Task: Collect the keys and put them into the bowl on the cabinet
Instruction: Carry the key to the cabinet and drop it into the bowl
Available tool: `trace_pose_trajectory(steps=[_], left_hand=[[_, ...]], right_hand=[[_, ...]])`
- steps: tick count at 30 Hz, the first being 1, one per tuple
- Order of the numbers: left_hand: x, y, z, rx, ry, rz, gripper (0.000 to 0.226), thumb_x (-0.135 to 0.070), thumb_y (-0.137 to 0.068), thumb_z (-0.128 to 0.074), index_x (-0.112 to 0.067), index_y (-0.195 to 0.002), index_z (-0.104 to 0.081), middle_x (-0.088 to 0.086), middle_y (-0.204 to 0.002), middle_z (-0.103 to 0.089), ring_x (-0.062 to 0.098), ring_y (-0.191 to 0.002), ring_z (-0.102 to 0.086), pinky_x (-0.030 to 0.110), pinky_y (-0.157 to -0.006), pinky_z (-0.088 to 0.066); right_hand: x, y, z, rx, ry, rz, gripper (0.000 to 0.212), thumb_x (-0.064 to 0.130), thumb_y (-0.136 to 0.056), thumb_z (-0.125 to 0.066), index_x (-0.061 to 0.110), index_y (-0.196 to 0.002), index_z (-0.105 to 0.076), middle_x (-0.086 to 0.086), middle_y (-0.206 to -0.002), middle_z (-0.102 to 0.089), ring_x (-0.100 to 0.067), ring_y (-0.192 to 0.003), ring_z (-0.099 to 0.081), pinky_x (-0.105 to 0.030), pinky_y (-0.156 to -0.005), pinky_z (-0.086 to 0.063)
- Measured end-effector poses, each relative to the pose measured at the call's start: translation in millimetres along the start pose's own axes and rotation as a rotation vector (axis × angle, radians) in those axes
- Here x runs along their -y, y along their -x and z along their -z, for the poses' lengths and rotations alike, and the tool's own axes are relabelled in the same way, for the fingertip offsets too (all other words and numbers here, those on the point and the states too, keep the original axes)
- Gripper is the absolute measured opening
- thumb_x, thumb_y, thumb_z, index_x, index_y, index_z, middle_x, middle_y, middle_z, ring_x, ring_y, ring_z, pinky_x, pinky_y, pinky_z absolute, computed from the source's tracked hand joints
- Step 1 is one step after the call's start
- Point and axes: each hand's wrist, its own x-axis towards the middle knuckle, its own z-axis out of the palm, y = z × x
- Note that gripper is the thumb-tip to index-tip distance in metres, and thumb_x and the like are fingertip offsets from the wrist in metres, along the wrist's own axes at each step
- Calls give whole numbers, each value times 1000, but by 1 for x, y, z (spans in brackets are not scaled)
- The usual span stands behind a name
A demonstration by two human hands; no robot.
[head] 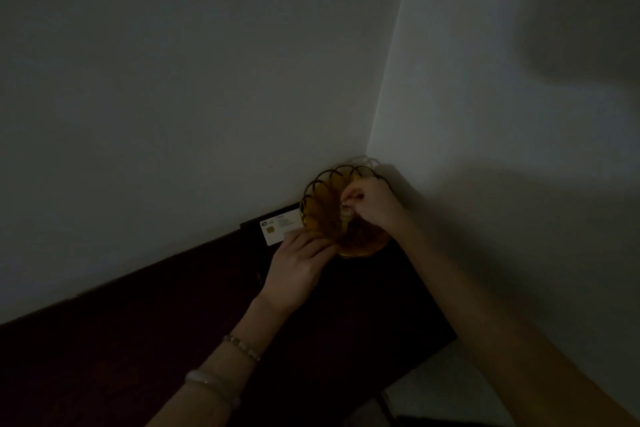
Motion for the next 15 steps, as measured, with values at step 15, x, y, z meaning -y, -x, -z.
trace_pose_trajectory(steps=[15], left_hand=[[0, -10, 3, 63, 15, 70, 28, -6, -79, -65, -10, -106, -67, 7, -105, -70, 25, -98, -62, 38, -89, -47]], right_hand=[[-2, 3, 0, 73, 149, -49, 21, 9, -86, -52, 11, -100, -67, -10, -112, -67, -22, -105, -58, -22, -85, -38]])
